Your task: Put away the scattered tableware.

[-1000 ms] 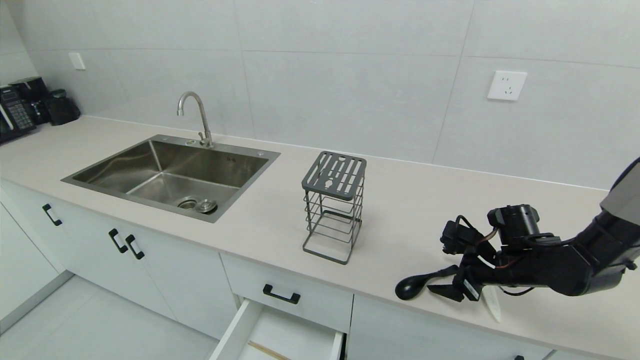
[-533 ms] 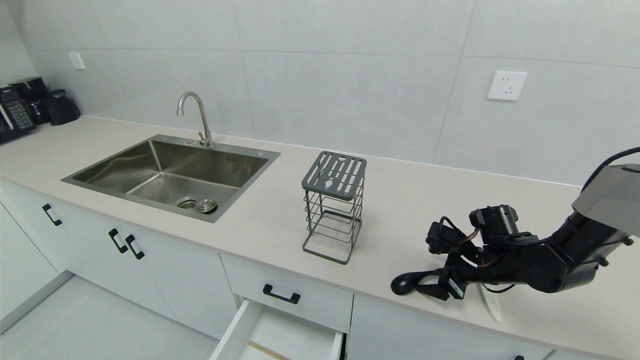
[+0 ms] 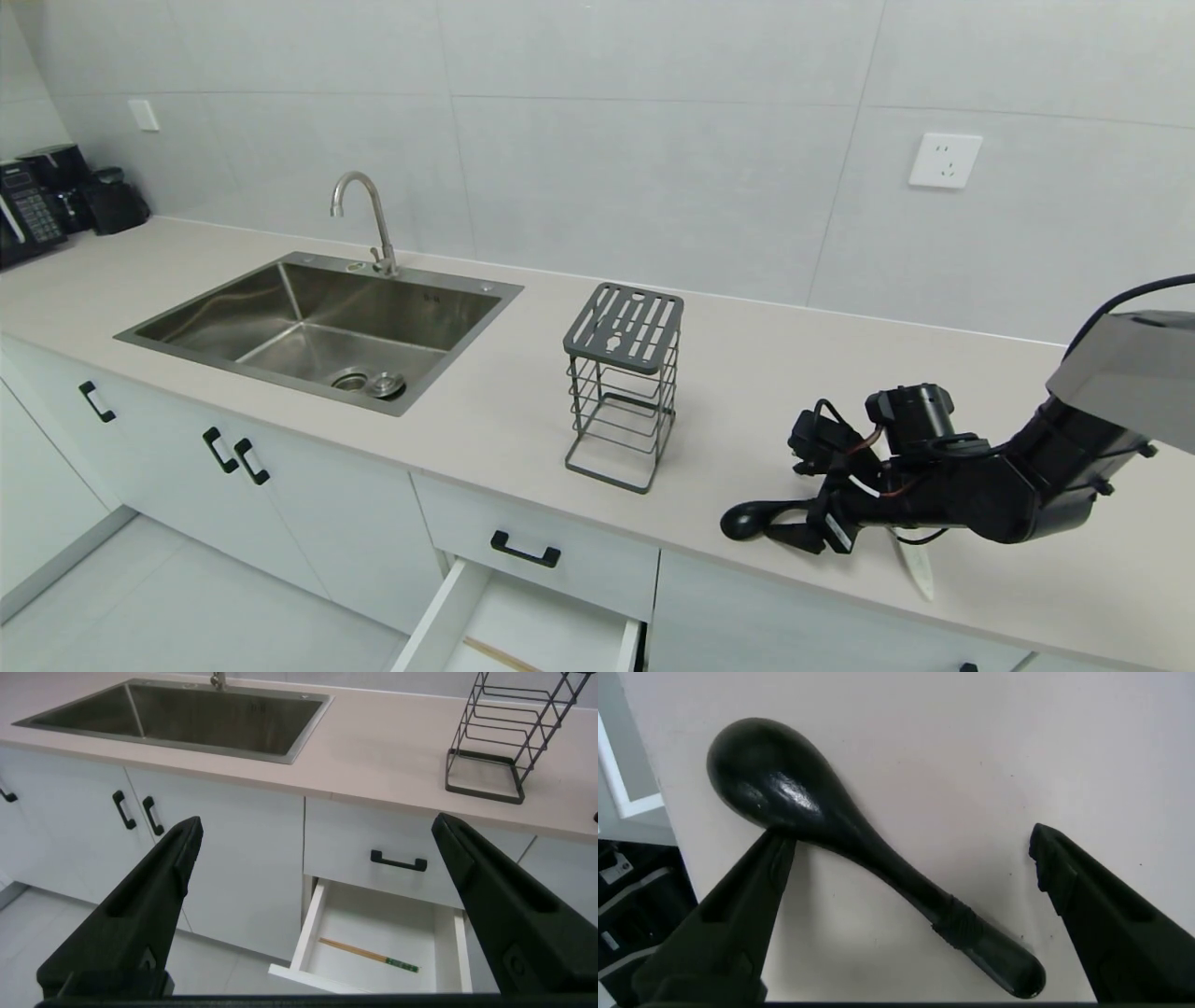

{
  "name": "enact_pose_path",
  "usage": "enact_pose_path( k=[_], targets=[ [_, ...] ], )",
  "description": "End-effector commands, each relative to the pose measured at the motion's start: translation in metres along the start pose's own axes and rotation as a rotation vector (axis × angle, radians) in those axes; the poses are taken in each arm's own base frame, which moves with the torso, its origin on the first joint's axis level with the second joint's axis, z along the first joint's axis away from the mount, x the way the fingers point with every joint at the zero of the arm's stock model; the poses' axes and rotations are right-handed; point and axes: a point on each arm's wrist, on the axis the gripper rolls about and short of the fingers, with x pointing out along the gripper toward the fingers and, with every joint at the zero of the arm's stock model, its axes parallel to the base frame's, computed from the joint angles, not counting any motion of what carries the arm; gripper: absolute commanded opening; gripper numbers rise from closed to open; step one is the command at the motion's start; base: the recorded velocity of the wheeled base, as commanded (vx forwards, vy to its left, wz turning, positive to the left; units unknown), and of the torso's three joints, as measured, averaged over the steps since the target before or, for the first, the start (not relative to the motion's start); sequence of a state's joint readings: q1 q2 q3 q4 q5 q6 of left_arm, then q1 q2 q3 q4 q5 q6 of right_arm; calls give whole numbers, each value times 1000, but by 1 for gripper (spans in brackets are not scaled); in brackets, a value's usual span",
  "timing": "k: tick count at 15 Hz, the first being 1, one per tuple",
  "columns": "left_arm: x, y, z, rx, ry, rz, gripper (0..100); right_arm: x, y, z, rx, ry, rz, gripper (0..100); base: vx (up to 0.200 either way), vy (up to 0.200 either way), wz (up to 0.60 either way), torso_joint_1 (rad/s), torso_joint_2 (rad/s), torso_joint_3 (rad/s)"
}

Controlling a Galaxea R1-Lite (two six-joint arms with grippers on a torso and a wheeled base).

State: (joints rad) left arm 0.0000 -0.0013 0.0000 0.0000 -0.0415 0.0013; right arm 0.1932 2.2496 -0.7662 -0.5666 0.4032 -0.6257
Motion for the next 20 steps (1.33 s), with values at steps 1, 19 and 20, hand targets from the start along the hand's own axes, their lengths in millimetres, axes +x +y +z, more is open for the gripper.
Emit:
enact_pose_path(
  k=[1, 19, 20],
  targets=[
    [0, 0, 0, 0, 1, 0, 100, 7, 1, -7, 15, 21, 20, 0, 0, 0, 0, 0, 0, 0],
    [0, 0, 0, 0, 1, 0, 100, -42, 51, 71, -189, -195, 17, 0, 0, 0, 0, 0, 0, 0],
    [0, 0, 0, 0, 1, 0, 100, -45, 60, 73, -189, -200, 33, 0, 0, 0, 0, 0, 0, 0]
  ],
)
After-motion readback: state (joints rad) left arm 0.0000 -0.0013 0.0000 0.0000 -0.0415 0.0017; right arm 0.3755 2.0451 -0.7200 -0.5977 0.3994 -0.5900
